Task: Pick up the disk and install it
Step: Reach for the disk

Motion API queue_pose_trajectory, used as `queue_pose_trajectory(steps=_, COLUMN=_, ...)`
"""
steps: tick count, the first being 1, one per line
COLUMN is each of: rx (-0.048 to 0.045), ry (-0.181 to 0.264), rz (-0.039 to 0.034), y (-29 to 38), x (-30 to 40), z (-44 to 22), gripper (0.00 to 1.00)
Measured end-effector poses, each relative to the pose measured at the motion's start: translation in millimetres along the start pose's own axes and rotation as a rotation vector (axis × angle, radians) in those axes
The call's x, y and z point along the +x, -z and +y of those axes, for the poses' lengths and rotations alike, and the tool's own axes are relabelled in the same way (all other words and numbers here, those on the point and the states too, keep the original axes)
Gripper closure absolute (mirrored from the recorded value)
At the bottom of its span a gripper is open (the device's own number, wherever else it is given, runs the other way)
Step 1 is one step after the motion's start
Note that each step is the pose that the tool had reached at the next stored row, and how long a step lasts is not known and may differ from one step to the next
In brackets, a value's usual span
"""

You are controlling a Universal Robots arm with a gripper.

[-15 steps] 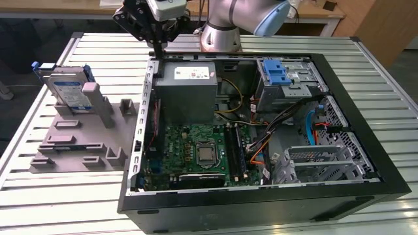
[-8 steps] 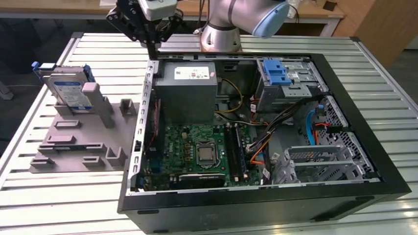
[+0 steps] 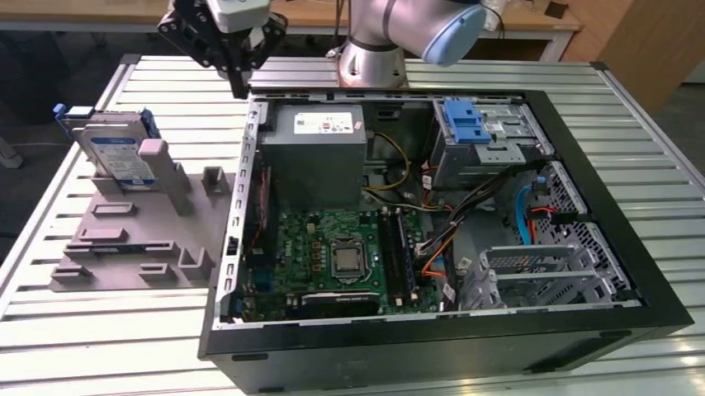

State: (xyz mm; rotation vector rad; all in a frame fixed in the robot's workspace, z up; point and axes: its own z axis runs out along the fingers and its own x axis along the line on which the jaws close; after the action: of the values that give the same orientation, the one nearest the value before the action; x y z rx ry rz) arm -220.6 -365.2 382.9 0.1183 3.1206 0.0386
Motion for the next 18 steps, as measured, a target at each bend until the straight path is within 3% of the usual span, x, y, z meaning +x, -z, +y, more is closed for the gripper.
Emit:
queue_pose_trajectory(steps=6, rx=0.0000, ry=0.000, rz=-0.0001, y=-1.1, x=18.6, z=1.8, gripper=0.88)
queue_pose_trajectory(steps=12, rx=0.0002, ry=0.000, rz=0.0001, y=-1.2, x=20.6, z=1.8, gripper=0.88)
queue_pose_trajectory(steps=18, rx=0.0002, ry=0.000, rz=0.0000, y=-2.0, x=32.0, z=1.4, gripper=0.88)
